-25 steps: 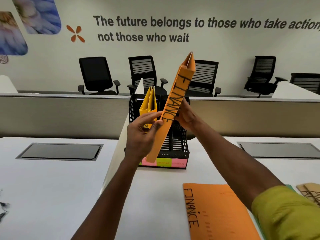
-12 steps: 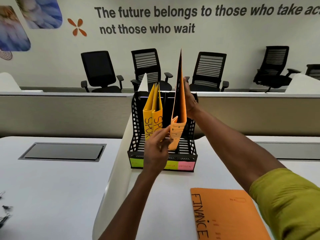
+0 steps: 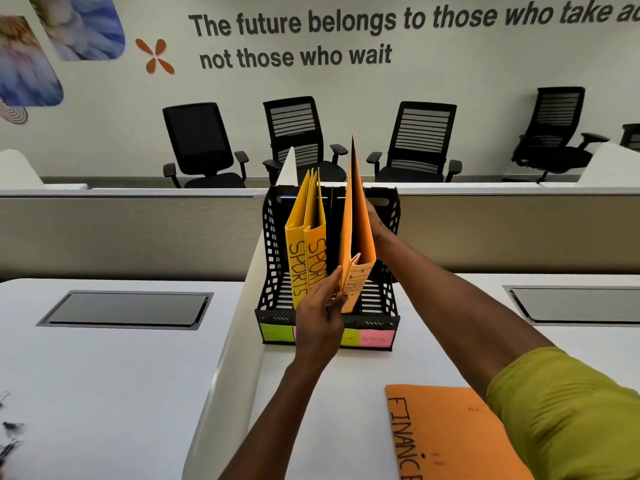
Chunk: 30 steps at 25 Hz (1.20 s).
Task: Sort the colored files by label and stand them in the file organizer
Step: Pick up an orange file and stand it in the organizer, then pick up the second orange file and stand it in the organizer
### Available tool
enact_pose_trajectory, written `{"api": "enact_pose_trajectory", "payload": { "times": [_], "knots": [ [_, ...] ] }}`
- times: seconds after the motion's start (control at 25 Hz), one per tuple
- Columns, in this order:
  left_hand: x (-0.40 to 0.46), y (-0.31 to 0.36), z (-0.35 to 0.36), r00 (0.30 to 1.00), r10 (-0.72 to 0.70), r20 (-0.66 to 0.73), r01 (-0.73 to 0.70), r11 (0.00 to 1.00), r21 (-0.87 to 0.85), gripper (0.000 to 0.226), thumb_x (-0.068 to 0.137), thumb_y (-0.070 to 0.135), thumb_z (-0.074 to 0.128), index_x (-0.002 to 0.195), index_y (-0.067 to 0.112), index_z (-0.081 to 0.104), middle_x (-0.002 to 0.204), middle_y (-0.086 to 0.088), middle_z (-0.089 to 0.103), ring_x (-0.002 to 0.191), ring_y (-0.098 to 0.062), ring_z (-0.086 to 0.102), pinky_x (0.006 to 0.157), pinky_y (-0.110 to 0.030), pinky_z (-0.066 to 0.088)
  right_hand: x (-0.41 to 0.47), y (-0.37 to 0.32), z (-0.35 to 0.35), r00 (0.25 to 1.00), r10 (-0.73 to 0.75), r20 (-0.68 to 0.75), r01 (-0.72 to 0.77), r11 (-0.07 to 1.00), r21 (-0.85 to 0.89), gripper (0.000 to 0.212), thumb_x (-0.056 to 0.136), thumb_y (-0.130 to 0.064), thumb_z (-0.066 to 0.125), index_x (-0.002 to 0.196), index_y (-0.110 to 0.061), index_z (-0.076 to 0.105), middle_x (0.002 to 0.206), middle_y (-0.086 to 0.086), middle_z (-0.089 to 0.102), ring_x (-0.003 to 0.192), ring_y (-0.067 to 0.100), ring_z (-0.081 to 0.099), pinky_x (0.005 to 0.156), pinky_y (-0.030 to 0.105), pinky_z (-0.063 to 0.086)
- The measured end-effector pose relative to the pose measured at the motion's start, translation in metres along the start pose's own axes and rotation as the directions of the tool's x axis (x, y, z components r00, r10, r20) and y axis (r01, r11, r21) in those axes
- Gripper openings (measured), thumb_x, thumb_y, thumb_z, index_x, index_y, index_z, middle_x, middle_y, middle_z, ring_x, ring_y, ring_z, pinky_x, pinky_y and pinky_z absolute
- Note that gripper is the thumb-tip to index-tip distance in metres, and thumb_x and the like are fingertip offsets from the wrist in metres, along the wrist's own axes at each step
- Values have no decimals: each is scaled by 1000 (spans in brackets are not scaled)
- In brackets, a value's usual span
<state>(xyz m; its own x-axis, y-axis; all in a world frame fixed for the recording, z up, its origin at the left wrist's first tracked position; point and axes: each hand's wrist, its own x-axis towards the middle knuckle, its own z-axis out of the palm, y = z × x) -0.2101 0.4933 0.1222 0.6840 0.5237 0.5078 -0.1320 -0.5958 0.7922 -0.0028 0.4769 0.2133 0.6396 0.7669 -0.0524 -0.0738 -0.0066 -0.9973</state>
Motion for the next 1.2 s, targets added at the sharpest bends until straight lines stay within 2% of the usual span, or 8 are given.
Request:
{"api": "enact_pose_trajectory", "payload": {
  "times": [0.16, 0.32, 0.44, 0.56, 0.76, 0.84, 1.04, 1.2],
  "knots": [
    [13, 0, 2, 998, -45, -42, 46, 999, 23, 45, 98, 15, 55, 142, 23, 51, 128, 6, 65, 118, -6, 60, 94, -33, 56, -20, 15, 22, 997, 73, -32, -72, 997, 36, 52, 101, -59, 24, 95, -20, 57, 72, 1, 66, 63, 12, 66, 57, 24, 53],
    [23, -3, 0, 996, -88, -13, 88, 995, 42, 39, 95, 20, 60, 133, 24, 59, 116, 9, 70, 107, -4, 64, 89, -35, 58, -36, 48, 42, 995, 103, -10, -103, 995, -18, 87, 88, -78, 33, 121, -3, 61, 111, 25, 67, 105, 40, 66, 90, 46, 57],
    [23, -4, -2, 988, -121, -94, 132, 982, 132, 23, 95, 26, 59, 117, 26, 66, 102, 10, 71, 92, -6, 65, 78, -37, 58, -51, 66, 43, 993, 85, -79, -82, 996, 40, 68, 100, -60, 22, 131, -14, 61, 101, -1, 73, 84, 2, 72, 64, 18, 56],
    [22, -4, -3, 967, -215, -138, 242, 943, 230, 17, 95, 32, 60, 106, 24, 69, 91, 6, 73, 80, -10, 65, 68, -38, 57, -67, 85, 45, 992, 71, -104, -69, 997, 24, 62, 103, -55, 18, 135, -20, 58, 103, -13, 70, 81, -9, 68, 61, 10, 49],
    [9, -8, 1, 946, -288, -152, 318, 917, 241, 21, 94, 30, 61, 108, 18, 71, 96, 0, 75, 84, -16, 69, 69, -29, 54, -93, 102, 46, 973, 127, -191, -119, 991, 54, 54, 99, -64, 25, 118, -33, 66, 109, -3, 72, 106, 17, 67, 82, 32, 52],
    [-4, -11, 6, 936, -321, -143, 345, 918, 197, 24, 94, 29, 62, 113, 16, 70, 99, -1, 75, 87, -15, 70, 73, -30, 56, -109, 98, 46, 962, 147, -231, -116, 983, 142, 45, 99, -63, 29, 107, -36, 64, 109, 0, 72, 105, 18, 67, 78, 32, 52],
    [-62, -25, 28, 894, -445, -58, 448, 877, 176, 35, 92, 41, 64, 116, 15, 69, 105, -1, 75, 92, -15, 70, 79, -33, 57, -149, 114, 34, 934, 188, -303, -142, 976, 166, 63, 95, -65, 36, 142, -26, 46, 136, 5, 55, 122, 23, 55, 98, 43, 46],
    [-132, -31, 50, 822, -565, 68, 543, 815, 204, 42, 91, 46, 63, 118, 14, 67, 108, -4, 74, 88, -14, 71, 76, -22, 52, -199, 147, 18, 916, 204, -345, -203, 978, 42, 73, 90, -70, 37, 146, -23, 42, 146, 6, 49, 129, 24, 50, 103, 45, 41]
  ]
}}
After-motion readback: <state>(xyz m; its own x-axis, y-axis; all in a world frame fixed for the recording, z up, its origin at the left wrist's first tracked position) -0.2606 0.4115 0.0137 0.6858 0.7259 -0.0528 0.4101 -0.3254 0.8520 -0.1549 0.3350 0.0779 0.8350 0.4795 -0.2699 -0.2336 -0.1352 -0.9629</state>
